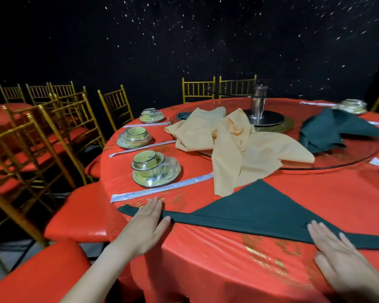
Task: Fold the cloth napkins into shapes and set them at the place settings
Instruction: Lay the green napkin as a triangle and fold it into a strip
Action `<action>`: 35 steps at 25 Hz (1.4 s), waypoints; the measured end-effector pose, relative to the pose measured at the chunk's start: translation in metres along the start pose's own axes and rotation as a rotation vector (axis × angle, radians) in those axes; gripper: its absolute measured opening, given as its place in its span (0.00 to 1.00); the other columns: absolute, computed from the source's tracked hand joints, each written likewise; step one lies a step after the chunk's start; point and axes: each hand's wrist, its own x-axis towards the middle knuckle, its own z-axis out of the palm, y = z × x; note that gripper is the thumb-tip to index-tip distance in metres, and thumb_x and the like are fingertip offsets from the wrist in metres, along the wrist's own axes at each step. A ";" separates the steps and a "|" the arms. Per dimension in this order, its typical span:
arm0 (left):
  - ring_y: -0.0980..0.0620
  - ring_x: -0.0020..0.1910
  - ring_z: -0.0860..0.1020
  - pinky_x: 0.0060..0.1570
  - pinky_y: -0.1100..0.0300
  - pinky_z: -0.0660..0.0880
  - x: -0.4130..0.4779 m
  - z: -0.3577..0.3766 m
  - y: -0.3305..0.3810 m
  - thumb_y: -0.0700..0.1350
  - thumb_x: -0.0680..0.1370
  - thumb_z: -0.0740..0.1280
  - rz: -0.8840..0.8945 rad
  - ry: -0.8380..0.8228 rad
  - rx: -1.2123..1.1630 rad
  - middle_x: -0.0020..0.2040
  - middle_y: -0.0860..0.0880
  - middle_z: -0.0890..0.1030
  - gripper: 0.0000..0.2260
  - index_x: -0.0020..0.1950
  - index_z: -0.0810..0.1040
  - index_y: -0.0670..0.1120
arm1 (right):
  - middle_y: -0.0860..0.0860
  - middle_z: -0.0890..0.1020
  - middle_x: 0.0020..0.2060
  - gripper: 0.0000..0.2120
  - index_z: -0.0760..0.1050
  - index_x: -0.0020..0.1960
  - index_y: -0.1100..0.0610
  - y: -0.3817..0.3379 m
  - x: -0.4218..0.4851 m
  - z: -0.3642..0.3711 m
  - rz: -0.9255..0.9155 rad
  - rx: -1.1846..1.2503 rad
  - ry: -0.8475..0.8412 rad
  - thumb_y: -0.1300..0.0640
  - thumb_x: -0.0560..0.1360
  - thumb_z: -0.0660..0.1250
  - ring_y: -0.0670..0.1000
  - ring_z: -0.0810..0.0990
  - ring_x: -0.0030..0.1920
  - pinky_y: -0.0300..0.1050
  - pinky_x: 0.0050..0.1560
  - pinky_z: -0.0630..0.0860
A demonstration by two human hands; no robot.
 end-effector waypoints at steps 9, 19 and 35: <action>0.48 0.53 0.78 0.50 0.55 0.76 0.018 0.023 0.104 0.52 0.76 0.65 0.416 0.192 0.036 0.51 0.53 0.81 0.11 0.55 0.80 0.51 | 0.37 0.57 0.70 0.25 0.51 0.75 0.45 -0.002 -0.009 -0.017 -0.043 0.193 0.146 0.46 0.80 0.51 0.36 0.50 0.72 0.27 0.67 0.40; 0.50 0.54 0.76 0.50 0.55 0.72 0.030 0.013 0.108 0.51 0.78 0.63 0.210 0.138 0.012 0.52 0.53 0.79 0.08 0.53 0.81 0.53 | 0.38 0.74 0.42 0.06 0.79 0.47 0.46 0.010 0.015 -0.037 -0.039 0.245 0.174 0.51 0.77 0.63 0.47 0.76 0.51 0.44 0.52 0.71; 0.51 0.69 0.70 0.68 0.54 0.58 0.024 0.066 0.212 0.59 0.78 0.46 0.580 0.135 0.118 0.69 0.48 0.70 0.29 0.69 0.72 0.43 | 0.50 0.68 0.70 0.30 0.69 0.70 0.55 -0.021 0.023 -0.014 -0.127 0.134 0.170 0.48 0.74 0.43 0.48 0.66 0.71 0.43 0.73 0.49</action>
